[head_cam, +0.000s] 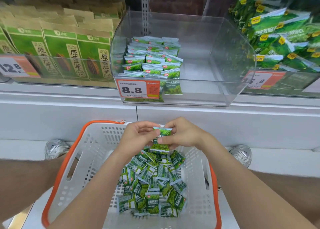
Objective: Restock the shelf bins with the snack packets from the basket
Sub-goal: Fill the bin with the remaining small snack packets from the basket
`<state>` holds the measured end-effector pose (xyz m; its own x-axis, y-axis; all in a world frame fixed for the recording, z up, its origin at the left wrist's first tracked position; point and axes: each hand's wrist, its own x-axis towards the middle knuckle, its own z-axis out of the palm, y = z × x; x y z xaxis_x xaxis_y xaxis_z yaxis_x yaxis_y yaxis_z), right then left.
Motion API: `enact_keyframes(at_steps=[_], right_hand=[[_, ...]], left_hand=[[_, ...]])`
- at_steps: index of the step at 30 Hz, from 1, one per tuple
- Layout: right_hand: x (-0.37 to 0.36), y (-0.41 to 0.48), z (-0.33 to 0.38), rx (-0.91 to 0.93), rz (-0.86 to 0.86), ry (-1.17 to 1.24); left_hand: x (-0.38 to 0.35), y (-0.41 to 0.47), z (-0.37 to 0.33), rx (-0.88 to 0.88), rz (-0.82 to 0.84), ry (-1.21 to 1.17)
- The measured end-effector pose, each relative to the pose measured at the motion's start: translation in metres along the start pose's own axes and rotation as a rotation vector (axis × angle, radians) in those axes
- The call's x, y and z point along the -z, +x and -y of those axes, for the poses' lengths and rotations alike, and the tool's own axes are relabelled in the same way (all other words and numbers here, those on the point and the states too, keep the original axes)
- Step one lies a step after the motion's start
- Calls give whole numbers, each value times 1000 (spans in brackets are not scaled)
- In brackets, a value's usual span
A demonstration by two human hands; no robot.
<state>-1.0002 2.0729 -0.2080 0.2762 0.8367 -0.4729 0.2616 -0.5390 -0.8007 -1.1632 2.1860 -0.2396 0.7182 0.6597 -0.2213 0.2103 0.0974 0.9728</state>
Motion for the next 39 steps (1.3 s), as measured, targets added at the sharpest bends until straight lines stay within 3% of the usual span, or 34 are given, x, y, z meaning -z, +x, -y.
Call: enact_keyframes(at_steps=[6,10,12,14,17,20,22,33,39], right_hand=[[30,-47,104,12,43,-722],[60,-95,153,93,-56,-765],[79,-110,163,217,-127,-699],[92,-113,164,393,-222,-489],[98,-89,151,570,-497,-171],[98,-51,130,509,-698,-390],[94,-38,126,388,-653,-519],[111,-20,155,64,-297,-619],[99,-11,156,56,-434,-547]], left_hand=[[-14,-9,-64,-529,-178,337],[-23,-25,-111,-995,-566,428],[-22,-25,-128,-1074,-625,503],[-19,-20,-135,-1029,-622,635],[-12,-14,-133,-860,-603,853],[-8,-13,-132,-678,-517,1093],[-6,-12,-134,-611,-487,1197],[0,-7,-148,-506,-423,1271],[-3,-7,-145,-517,-436,1257]])
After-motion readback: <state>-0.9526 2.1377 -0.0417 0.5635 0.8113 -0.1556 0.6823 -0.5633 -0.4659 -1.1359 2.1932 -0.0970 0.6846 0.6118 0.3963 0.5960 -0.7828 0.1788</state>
